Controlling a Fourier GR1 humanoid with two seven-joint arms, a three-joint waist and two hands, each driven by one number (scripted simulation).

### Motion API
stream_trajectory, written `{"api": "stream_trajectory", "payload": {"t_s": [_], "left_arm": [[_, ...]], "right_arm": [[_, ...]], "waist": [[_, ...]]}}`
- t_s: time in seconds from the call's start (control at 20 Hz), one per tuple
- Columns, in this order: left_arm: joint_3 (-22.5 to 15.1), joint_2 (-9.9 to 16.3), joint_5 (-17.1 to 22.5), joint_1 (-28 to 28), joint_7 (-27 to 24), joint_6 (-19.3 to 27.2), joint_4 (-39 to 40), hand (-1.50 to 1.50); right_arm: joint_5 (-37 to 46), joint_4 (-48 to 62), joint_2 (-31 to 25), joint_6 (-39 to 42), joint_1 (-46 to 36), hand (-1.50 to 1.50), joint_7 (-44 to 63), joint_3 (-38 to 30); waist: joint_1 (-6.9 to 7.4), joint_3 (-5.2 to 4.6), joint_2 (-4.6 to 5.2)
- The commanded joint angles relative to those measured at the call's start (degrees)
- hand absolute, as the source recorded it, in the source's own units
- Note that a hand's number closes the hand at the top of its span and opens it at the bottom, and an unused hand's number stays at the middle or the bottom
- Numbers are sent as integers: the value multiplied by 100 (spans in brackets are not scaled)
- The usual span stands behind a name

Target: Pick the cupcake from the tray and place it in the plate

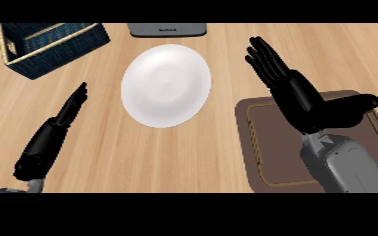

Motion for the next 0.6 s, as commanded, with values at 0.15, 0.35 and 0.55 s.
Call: {"api": "stream_trajectory", "payload": {"t_s": [0.15, 0.35, 0.55], "left_arm": [[246, -486, -81, -665, 520, 459, 450, 0], [293, -490, 143, -535, 573, 369, 437, 0], [564, -615, 412, -858, 862, 347, 783, 0]], "right_arm": [[126, 262, 213, -1211, 219, -150, 237, -869], [2431, 707, -1924, -558, 74, 150, 300, 143], [2272, 861, -500, -2354, 1498, -150, 10, -195]], "waist": [[-79, -102, -58], [-70, -325, -51], [-194, -96, -59]]}}
